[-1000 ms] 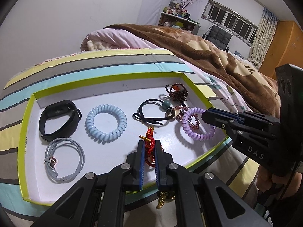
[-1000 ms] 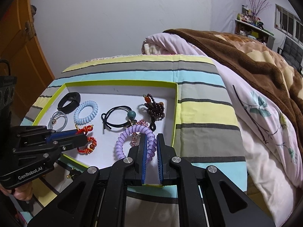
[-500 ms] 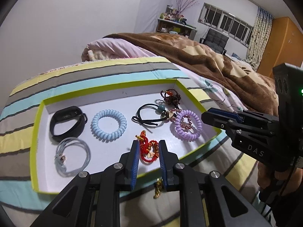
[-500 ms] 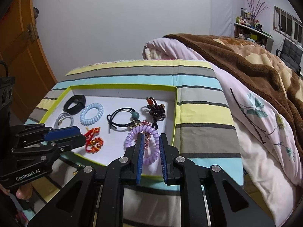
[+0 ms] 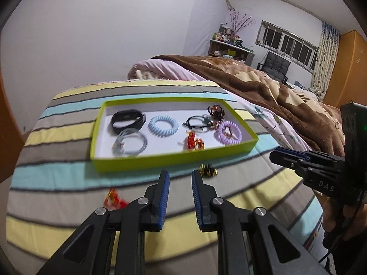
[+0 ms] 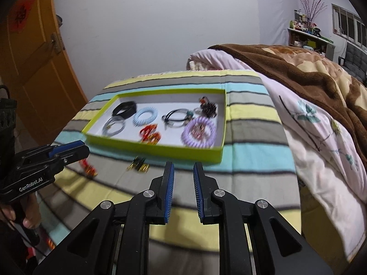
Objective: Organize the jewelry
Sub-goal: 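Withdraw both tools toward the red tassel cord and gold charm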
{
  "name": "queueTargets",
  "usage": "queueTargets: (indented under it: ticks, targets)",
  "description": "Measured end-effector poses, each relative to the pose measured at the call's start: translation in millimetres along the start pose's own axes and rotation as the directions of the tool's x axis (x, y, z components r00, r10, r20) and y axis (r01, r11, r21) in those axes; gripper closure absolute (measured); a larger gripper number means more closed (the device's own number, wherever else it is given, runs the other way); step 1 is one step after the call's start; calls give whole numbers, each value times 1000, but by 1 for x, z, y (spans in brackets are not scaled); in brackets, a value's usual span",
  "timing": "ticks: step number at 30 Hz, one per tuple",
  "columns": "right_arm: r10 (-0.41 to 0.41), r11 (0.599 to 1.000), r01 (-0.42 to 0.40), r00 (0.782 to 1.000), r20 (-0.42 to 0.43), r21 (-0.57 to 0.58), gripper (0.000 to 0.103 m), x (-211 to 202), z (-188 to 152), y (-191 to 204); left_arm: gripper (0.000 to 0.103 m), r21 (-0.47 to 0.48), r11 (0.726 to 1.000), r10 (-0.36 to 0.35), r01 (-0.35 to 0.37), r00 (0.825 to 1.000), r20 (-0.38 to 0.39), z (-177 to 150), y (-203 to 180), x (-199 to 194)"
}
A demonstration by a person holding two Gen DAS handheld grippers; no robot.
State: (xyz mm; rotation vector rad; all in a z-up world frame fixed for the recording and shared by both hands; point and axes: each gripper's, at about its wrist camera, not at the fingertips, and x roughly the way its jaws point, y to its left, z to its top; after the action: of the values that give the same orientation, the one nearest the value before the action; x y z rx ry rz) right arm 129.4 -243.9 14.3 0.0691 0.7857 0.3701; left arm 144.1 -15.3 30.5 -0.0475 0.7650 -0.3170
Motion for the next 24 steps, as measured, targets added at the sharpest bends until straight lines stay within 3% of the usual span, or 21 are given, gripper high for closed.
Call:
queueTargets:
  ticks: [14, 24]
  targets:
    - [53, 999, -53, 999, 7, -4, 85, -41, -45, 19, 84, -72, 993, 95, -94, 995, 11, -61, 10, -52]
    - [72, 997, -72, 997, -2, -20, 85, -46, -57, 28, 84, -112, 984, 138, -136, 990, 12, -74, 21, -67]
